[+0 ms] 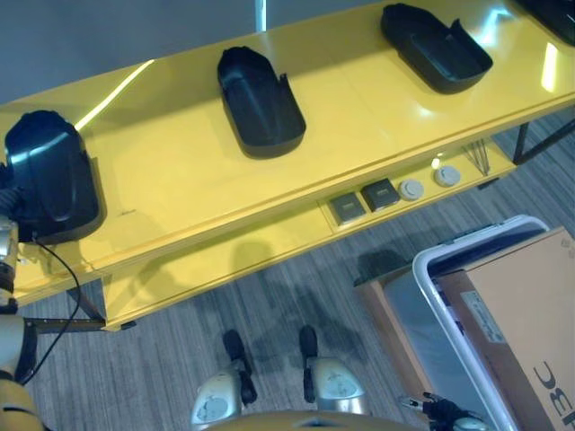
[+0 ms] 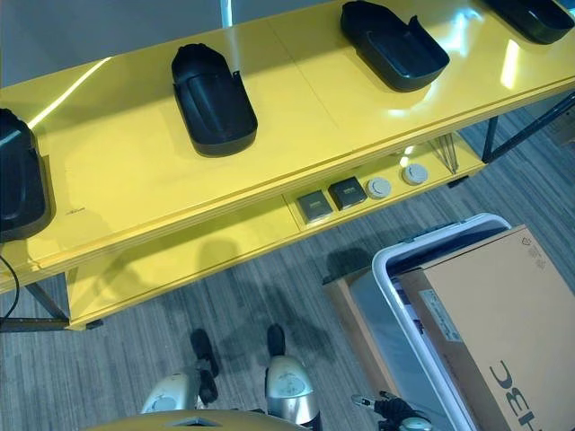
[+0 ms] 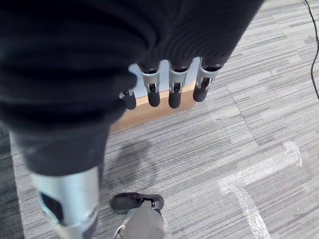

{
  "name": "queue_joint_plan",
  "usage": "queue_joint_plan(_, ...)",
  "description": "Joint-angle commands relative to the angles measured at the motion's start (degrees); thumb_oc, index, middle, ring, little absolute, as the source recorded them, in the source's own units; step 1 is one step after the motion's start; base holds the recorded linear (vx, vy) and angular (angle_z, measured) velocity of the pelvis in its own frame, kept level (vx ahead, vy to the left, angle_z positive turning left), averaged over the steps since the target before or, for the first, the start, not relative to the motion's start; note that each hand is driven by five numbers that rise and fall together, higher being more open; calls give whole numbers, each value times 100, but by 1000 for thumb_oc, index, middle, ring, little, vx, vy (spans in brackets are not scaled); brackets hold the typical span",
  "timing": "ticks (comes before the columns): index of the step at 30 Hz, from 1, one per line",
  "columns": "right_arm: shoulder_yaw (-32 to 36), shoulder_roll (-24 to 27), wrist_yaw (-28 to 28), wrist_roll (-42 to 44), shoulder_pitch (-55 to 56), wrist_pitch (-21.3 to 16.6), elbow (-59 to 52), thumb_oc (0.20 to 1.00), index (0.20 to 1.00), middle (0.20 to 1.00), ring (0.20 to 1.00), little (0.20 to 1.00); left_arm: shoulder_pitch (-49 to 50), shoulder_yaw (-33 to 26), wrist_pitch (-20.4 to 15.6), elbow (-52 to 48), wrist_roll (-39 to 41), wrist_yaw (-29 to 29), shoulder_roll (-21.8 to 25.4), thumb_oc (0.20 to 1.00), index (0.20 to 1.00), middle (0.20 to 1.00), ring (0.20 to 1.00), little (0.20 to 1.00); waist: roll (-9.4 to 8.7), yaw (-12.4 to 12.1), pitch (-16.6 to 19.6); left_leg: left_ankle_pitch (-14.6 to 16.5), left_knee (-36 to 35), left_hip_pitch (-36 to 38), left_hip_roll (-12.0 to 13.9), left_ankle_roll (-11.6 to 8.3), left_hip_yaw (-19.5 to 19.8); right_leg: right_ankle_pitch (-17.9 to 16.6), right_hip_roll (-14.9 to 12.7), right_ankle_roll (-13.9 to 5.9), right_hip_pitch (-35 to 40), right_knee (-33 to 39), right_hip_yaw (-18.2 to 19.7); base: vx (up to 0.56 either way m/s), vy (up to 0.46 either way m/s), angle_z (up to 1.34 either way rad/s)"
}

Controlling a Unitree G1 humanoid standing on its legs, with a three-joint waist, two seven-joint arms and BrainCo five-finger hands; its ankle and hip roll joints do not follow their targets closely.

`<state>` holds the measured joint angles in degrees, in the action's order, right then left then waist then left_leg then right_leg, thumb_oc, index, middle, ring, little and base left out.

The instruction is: Move parts from the plastic box to the shelf.

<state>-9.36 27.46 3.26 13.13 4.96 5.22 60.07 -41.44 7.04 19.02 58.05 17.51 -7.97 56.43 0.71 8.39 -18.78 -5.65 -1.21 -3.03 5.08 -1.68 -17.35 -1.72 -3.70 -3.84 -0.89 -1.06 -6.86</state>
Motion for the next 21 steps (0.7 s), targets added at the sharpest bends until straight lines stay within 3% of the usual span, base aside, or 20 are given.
queue_joint_plan(1,-215,58,65,-39,221,20,277,1000,1000,1000,1000,1000,-391,10,-128,214,-345,-171,449,1000,1000,1000,1000,1000,-14,43,386,536,783,-194,502,-178,-25,107,-515,-469,-226,-159,198,0,0,0)
queue_joint_plan(12,-197,-2,83,-119,258,-150,492,1000,1000,1000,1000,1000,-648,134,-582,58,-68,-506,324,1000,1000,1000,1000,1000,-10,96,442,538,662,-20,481,-177,-96,95,-509,-489,-151,-126,233,10,-2,0)
queue_joint_plan(16,-196,-20,74,-179,262,-201,540,1000,1000,1000,1000,1000,-806,220,-918,-149,173,-612,301,1000,1000,1000,1000,1000,7,113,480,552,621,71,472,-179,-119,103,-514,-498,-104,-127,241,0,0,0)
queue_joint_plan(18,-157,-90,19,-237,303,-216,544,1000,1000,1000,1000,1000,-813,279,-1490,-871,505,-866,238,1000,1000,1000,1000,1000,22,71,529,572,564,174,448,-160,-126,97,-526,-506,-35,-108,219,31,-9,-1)
queue_joint_plan(20,-108,-138,-10,-292,346,-248,550,1000,1000,1000,1000,1000,-730,251,-1719,-1286,522,-922,198,1000,1000,1000,1000,1000,29,35,551,584,547,217,434,-150,-116,91,-536,-514,2,-99,196,39,-17,3)
queue_joint_plan(21,-58,-220,-38,-333,397,-259,558,1000,1000,1000,1000,1000,-510,86,-1780,-2118,652,-944,179,1000,1000,1000,1000,1000,22,-24,589,594,504,272,418,-151,-95,93,-545,-520,55,-76,158,67,-32,1)
